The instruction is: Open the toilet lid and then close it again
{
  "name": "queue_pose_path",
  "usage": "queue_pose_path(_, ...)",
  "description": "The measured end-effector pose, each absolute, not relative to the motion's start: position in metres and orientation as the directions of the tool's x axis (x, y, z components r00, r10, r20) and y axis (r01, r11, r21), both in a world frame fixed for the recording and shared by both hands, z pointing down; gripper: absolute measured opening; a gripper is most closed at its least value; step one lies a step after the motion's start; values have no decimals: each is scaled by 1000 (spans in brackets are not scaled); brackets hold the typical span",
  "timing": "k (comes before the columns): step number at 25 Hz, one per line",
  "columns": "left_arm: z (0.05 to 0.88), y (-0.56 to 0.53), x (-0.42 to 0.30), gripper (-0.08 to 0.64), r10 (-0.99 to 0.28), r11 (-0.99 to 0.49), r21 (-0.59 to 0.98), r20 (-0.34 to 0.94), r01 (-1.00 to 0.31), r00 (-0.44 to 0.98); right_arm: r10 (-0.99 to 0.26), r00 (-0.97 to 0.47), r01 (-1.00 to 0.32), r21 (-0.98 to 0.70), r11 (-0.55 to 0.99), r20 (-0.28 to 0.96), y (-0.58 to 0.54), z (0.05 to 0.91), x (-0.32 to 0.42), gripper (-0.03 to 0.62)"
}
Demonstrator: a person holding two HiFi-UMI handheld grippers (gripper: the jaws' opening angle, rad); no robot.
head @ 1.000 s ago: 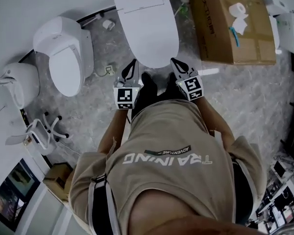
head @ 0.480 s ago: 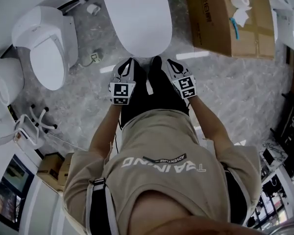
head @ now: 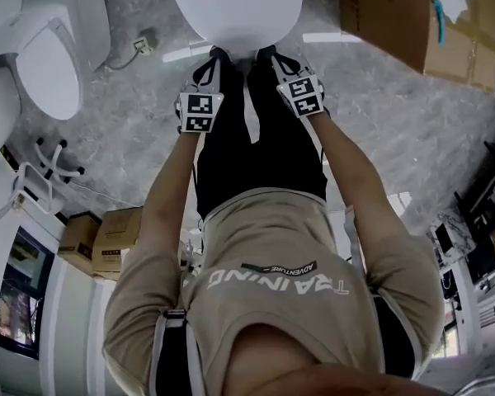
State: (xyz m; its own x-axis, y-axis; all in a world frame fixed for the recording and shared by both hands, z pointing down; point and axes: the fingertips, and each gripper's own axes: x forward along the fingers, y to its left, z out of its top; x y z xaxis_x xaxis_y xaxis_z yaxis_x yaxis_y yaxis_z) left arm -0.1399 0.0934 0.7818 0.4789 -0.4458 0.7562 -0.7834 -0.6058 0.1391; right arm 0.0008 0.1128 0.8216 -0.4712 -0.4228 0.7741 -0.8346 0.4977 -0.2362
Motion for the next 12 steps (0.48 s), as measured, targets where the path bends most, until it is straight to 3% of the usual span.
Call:
queue_pose_path(8, 861, 105, -145, 3, -373, -569, 180, 813, -802, 447, -314, -454, -781, -203, 590, 834, 127, 905, 22, 14)
queue_pose_path(12, 891, 109, -140, 3, -342, -571, 193, 828, -798, 445, -317, -451, -806, -228, 546, 835, 129, 928, 26, 14)
